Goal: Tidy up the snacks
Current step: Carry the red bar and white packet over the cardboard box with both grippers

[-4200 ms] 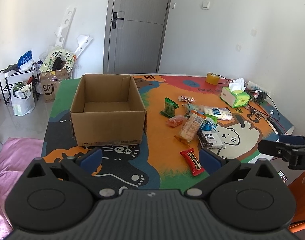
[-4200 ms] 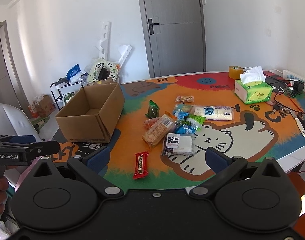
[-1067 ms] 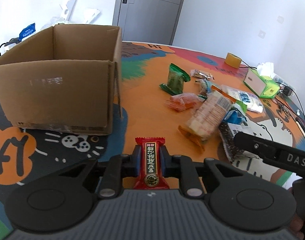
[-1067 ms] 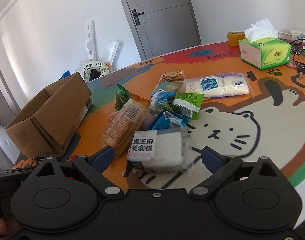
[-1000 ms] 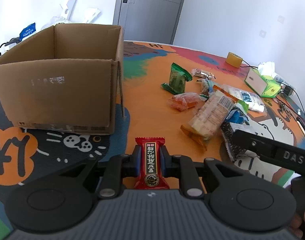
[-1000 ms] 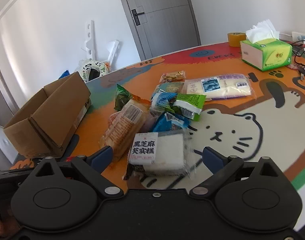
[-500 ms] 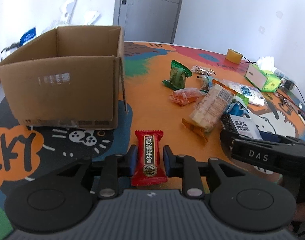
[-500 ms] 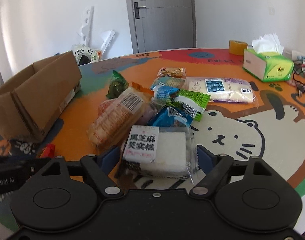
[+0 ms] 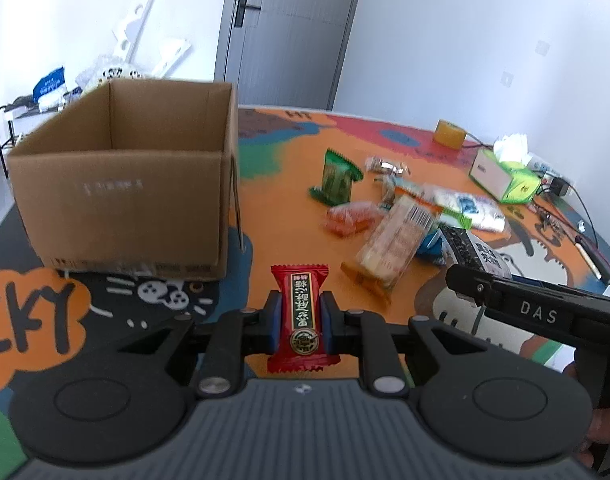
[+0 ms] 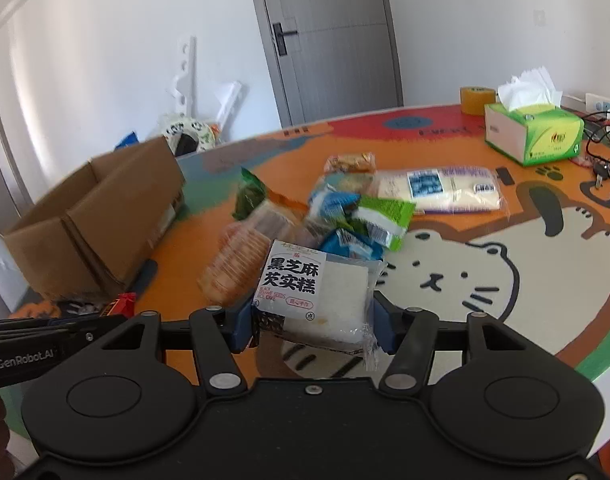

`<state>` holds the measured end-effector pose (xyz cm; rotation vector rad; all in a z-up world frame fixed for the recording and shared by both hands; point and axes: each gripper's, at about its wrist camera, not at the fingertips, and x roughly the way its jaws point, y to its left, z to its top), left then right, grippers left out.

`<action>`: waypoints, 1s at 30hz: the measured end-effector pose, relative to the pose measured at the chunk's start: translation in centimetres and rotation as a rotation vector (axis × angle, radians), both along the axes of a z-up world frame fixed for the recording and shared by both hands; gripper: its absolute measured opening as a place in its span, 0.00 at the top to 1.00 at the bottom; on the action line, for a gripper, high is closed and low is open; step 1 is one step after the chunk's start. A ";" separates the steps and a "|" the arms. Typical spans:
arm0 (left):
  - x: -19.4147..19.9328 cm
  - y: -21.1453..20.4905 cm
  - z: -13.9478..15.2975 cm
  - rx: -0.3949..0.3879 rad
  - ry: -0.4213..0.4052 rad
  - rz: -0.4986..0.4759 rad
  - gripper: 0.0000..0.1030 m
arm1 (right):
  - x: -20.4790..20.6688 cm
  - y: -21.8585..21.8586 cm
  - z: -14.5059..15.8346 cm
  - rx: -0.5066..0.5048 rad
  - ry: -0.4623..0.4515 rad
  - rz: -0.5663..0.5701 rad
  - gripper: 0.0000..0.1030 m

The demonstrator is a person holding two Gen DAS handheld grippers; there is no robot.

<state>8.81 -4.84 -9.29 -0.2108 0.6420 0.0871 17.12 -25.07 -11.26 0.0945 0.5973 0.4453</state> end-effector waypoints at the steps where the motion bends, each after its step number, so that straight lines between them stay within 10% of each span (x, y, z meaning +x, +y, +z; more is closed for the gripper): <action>1: -0.1 0.0 0.3 0.000 -0.008 -0.001 0.82 | -0.2 0.0 0.3 0.005 -0.008 0.001 0.44; 30: -3.2 2.1 8.2 0.045 -0.225 0.054 0.82 | -2.5 2.3 7.7 0.123 -0.157 0.079 0.45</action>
